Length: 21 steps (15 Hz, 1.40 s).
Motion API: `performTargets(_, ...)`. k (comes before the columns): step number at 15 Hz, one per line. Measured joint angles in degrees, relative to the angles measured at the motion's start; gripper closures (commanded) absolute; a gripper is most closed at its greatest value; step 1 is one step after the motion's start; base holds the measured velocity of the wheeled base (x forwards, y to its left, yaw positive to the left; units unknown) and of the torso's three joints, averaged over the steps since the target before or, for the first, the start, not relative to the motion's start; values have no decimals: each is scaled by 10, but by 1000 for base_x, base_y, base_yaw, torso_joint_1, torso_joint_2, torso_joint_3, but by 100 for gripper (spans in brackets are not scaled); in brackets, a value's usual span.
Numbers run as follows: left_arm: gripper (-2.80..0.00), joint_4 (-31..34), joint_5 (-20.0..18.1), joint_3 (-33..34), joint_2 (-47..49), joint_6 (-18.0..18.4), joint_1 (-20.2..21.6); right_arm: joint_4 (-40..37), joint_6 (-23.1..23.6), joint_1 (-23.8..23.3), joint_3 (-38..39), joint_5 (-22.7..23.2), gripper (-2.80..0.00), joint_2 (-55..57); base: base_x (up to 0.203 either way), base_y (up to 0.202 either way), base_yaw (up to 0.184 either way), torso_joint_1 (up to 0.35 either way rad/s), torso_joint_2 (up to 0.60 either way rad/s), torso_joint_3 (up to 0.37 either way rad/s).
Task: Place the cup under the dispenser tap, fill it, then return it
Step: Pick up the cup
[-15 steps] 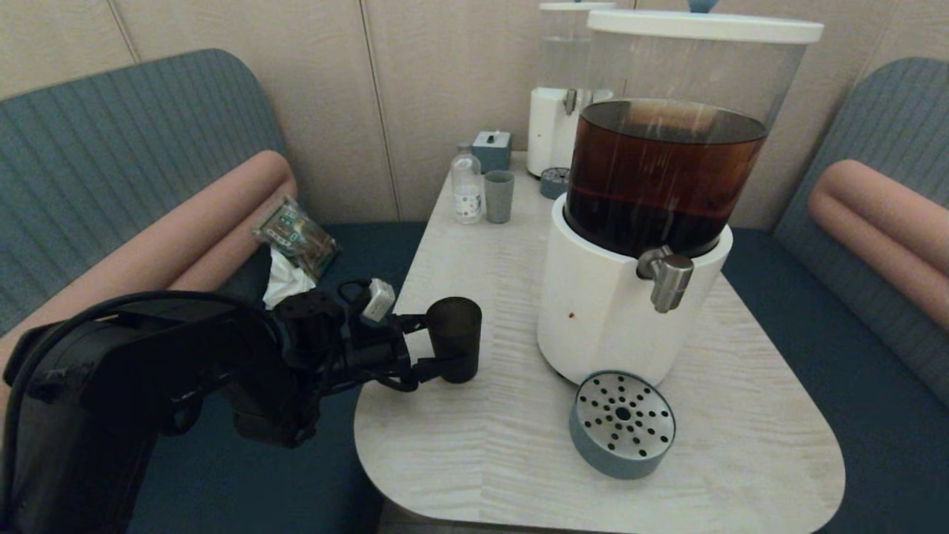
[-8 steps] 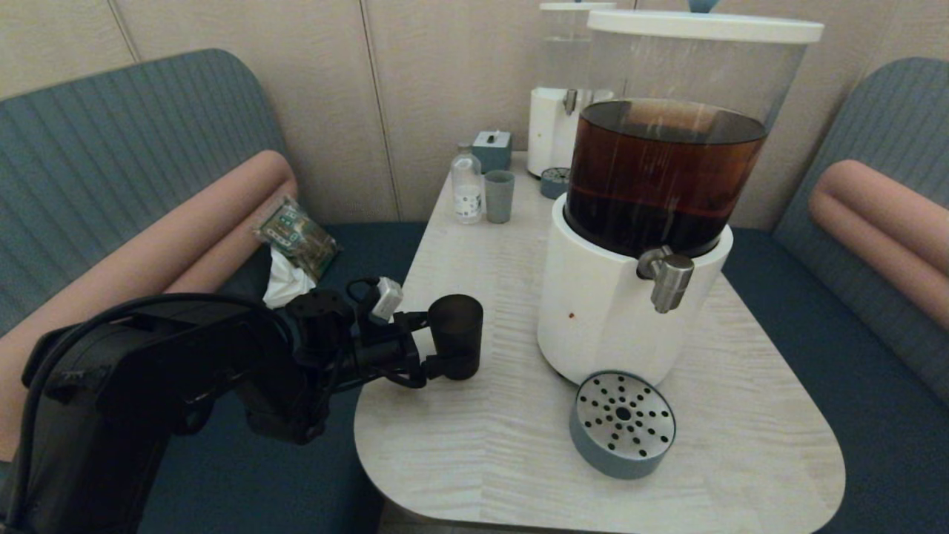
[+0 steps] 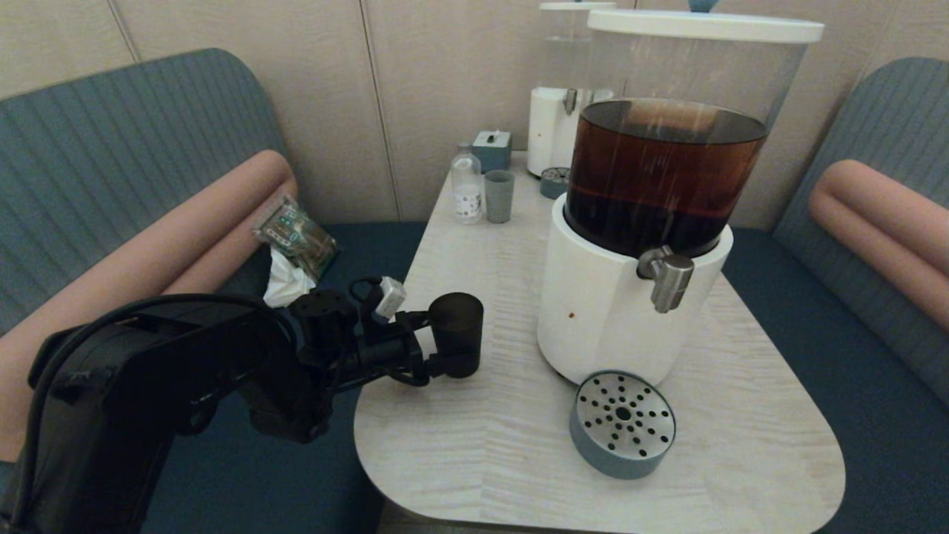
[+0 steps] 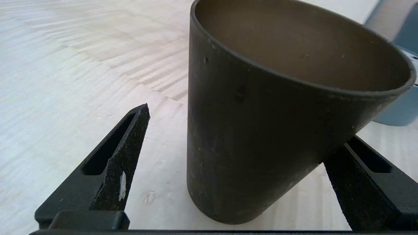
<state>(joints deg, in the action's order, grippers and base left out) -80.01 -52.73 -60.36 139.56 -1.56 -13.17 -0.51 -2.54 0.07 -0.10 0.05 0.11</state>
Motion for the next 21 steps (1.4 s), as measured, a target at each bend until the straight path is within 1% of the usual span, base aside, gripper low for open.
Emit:
performTargets(16, -280, 2, 9, -4, 0, -5, 0, 0, 0, 0, 0, 0, 0, 0, 0, 0, 0, 0, 0, 0)
performTargets(17, 0, 2, 9, -5, 0, -5, 0, 0, 0, 0, 0, 0, 0, 0, 0, 0, 0, 0, 0, 0)
performTargets(21, 0, 7, 10, -6, 0, -10, 0, 0, 0, 0, 0, 0, 0, 0, 0, 0, 0, 0, 0, 0)
